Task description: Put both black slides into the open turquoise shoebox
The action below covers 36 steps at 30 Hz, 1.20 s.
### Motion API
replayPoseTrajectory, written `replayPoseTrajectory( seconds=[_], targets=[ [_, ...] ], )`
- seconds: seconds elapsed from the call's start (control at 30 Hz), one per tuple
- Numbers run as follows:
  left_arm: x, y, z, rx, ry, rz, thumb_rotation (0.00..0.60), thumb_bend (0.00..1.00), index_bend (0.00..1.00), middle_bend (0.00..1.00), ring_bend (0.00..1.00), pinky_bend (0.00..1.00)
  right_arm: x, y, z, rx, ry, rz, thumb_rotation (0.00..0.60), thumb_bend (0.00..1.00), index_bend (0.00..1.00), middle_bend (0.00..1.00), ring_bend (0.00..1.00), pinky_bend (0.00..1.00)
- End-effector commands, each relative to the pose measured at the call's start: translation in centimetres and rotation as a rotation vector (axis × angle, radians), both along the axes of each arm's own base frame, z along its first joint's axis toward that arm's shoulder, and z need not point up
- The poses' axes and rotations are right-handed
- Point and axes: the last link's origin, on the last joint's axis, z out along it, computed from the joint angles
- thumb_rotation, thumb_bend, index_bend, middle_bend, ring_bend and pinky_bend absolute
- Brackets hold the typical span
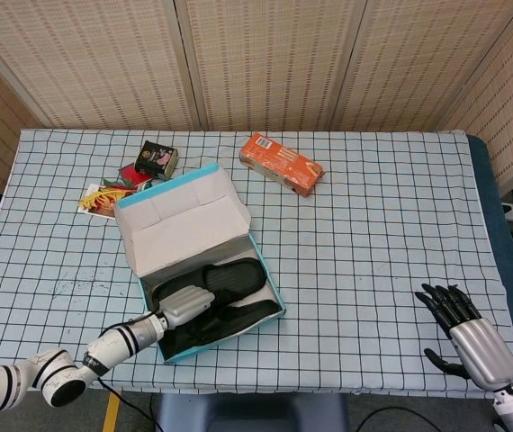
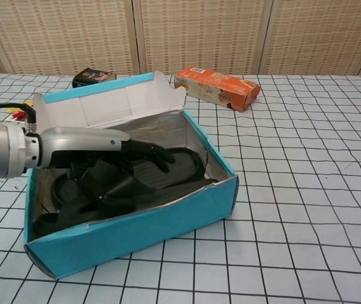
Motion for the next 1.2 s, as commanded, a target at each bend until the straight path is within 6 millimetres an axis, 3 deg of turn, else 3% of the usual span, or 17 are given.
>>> replayPoseTrajectory(
  seconds=[0.03, 0.27, 0.5, 1.2],
  targets=[
    [-0.1, -0.3, 0.8, -0.002, -0.056, 0.001, 0.6, 0.45, 0.0, 0.0, 0.0, 0.09, 0.0, 0.0, 0.0, -0.001, -0.001, 0.0, 0.6, 0.17, 0.0, 0.0, 0.0, 0.0],
    [0.3, -0.8, 2.1, -0.011, -0.165, -0.004, 0.6, 0.45, 0.0, 0.0, 0.0, 0.08, 0.0, 0.1, 0.0, -0.002, -0.001, 0.001, 0.6, 0.17, 0.0, 0.0, 0.0, 0.0],
    [-0.7, -0.5, 2.5, 0.009, -0.161, -0.012, 0.6, 0.45, 0.0, 0.0, 0.0, 0.07, 0.1, 0.1, 0.1, -0.002, -0.002, 0.005, 0.6, 0.17, 0.0, 0.0, 0.0, 0.0],
    [-4.5, -0.8, 0.0, 0.046, 0.015, -0.021, 0.6, 0.45, 0.0, 0.0, 0.0, 0.04, 0.1, 0.1, 0.0, -0.003, 0.0, 0.006, 0.6, 0.17, 0.0, 0.0, 0.0, 0.0]
  ],
)
